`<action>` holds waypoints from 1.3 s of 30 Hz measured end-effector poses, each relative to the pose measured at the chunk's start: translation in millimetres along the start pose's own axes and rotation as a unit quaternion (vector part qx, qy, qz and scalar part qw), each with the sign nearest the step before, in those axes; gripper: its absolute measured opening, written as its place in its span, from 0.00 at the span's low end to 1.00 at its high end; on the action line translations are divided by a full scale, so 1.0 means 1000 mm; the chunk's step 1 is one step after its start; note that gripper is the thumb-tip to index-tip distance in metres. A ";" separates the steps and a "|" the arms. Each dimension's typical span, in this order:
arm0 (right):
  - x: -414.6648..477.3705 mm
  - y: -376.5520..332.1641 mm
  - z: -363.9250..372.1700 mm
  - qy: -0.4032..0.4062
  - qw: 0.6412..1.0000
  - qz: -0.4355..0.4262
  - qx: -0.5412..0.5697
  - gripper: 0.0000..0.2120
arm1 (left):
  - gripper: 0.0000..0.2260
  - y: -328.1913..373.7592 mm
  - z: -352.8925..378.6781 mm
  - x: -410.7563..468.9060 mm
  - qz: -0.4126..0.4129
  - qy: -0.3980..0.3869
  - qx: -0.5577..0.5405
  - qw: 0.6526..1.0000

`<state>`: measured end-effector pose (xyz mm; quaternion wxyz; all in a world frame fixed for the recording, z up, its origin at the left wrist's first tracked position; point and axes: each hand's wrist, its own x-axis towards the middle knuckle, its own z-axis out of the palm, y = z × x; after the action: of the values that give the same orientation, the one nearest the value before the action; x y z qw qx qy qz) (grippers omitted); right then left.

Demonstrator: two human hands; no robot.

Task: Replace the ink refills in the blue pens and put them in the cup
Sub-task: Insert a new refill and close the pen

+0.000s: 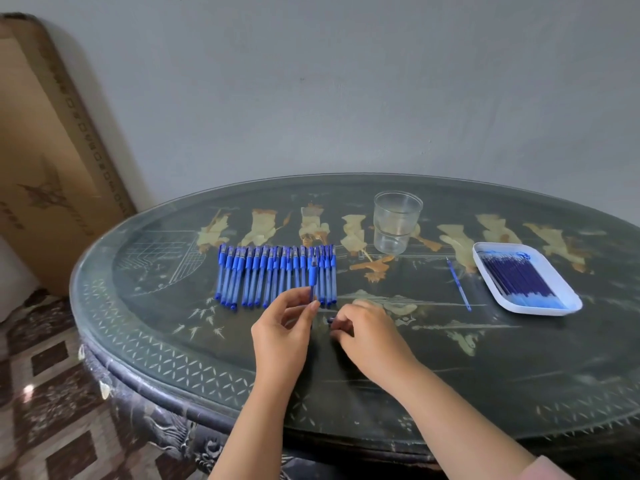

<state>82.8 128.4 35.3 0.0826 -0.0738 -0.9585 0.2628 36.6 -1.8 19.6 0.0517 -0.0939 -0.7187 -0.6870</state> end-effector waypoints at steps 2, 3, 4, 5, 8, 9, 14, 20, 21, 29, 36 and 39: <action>0.000 0.000 -0.001 -0.010 1.000 -0.007 -0.009 0.02 | 0.11 0.000 0.000 0.000 0.003 -0.003 0.008 1.000; 0.000 0.000 -0.002 -0.016 1.000 -0.011 -0.017 0.02 | 0.11 0.000 0.000 0.000 0.004 -0.006 0.010 1.000; 0.000 -0.001 -0.002 -0.017 1.000 -0.014 -0.018 0.02 | 0.11 -0.001 0.000 0.000 0.006 -0.008 0.011 1.000; 0.001 -0.001 -0.005 -0.006 1.000 -0.017 -0.010 0.01 | 0.11 -0.001 -0.001 0.000 0.008 -0.011 0.010 1.000; 0.008 -0.008 -0.025 0.092 0.991 -0.004 0.095 0.07 | 0.12 -0.002 -0.002 0.000 0.012 -0.015 0.011 1.000; 0.011 -0.012 -0.036 0.121 0.981 0.005 0.152 0.09 | 0.12 -0.002 -0.001 0.000 0.011 -0.016 0.012 1.000; 0.025 -0.034 -0.082 0.161 0.946 -0.045 0.276 0.18 | 0.11 -0.003 0.000 -0.001 0.014 -0.031 0.018 0.999; 0.028 -0.038 -0.084 0.122 0.967 -0.073 0.210 0.22 | 0.12 -0.004 0.002 -0.001 0.035 -0.043 0.036 0.998; 0.028 -0.037 -0.084 0.113 0.970 -0.073 0.201 0.22 | 0.12 -0.004 0.002 -0.001 0.037 -0.044 0.038 0.998; 0.033 -0.035 -0.079 0.060 0.986 -0.058 0.145 0.20 | 0.11 -0.006 0.001 0.000 0.051 -0.045 0.046 0.997; 0.031 -0.031 -0.071 0.025 0.986 0.012 0.167 0.26 | 0.12 -0.005 0.001 -0.001 0.048 -0.045 0.037 0.997; 0.027 -0.026 -0.066 0.011 0.976 0.019 0.218 0.20 | 0.11 -0.006 0.001 0.000 0.044 -0.045 0.039 0.997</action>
<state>67.2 143.6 108.3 0.1020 -0.0746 -0.8754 0.4665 35.1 -0.6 13.7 0.0526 -0.1540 -0.7415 -0.6510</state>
